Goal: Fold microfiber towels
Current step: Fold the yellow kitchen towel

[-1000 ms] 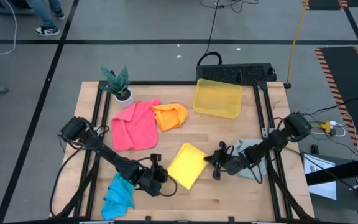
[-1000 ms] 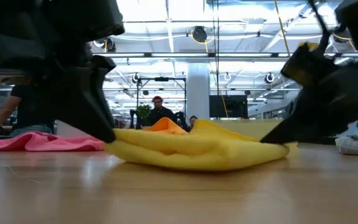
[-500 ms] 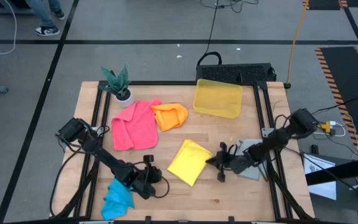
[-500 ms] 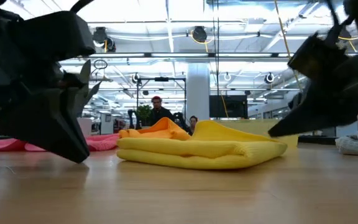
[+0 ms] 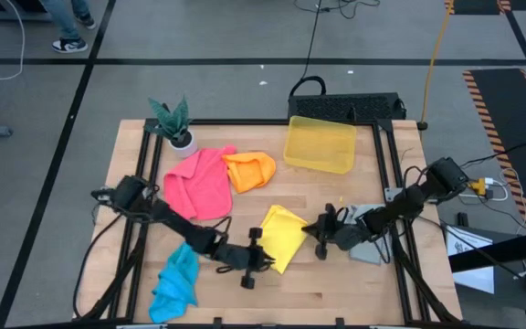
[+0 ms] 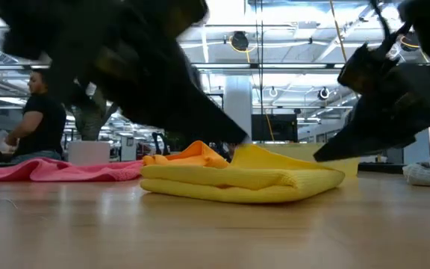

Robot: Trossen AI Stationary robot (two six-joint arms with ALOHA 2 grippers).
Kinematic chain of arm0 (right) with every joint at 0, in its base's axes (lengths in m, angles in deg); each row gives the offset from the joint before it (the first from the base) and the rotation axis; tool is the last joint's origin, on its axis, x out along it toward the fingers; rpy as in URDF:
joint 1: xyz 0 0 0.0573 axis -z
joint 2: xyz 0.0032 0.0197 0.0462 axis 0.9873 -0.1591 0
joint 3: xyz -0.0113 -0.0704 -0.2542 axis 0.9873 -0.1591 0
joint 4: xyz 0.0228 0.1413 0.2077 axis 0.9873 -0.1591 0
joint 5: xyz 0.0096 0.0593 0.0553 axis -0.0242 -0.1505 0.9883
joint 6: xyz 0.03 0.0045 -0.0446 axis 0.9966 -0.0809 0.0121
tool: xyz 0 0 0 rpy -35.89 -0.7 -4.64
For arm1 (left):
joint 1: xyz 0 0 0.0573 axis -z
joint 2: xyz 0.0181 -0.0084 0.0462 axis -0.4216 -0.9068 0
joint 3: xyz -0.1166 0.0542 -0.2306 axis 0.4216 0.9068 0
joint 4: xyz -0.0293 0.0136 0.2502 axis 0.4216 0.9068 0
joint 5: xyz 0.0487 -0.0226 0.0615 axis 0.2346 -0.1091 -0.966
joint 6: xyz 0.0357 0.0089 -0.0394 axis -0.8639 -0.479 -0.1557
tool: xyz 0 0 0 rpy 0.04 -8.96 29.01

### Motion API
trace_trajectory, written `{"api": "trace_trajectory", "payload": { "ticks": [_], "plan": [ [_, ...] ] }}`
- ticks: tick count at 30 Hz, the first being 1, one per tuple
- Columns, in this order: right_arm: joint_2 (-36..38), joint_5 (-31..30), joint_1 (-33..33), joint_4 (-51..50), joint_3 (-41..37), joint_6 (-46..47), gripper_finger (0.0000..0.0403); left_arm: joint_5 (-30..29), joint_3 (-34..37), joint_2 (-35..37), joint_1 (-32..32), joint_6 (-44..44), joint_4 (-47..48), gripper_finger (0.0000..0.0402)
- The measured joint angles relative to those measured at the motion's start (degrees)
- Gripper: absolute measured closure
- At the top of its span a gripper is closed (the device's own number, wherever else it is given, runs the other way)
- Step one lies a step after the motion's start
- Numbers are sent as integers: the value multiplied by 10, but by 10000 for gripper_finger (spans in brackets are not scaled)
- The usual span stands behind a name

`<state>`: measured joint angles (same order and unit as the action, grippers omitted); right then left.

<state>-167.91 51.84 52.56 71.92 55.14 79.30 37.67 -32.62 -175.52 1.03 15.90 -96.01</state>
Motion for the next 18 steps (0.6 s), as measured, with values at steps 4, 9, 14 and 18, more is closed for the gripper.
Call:
{"api": "trace_trajectory", "payload": {
  "ticks": [4,9,14,18],
  "plan": [
    [0,-41,11,-65,0,64,399,25,0,-37,-22,21,-5,366],
    [1,-41,17,-137,1,117,399,31,-1,-40,-22,41,14,366],
    [9,-65,11,-166,1,92,399,31,-1,-41,-11,27,4,366],
    [45,-89,-5,-170,1,66,402,32,-1,-41,-9,30,4,366]
  ]
}}
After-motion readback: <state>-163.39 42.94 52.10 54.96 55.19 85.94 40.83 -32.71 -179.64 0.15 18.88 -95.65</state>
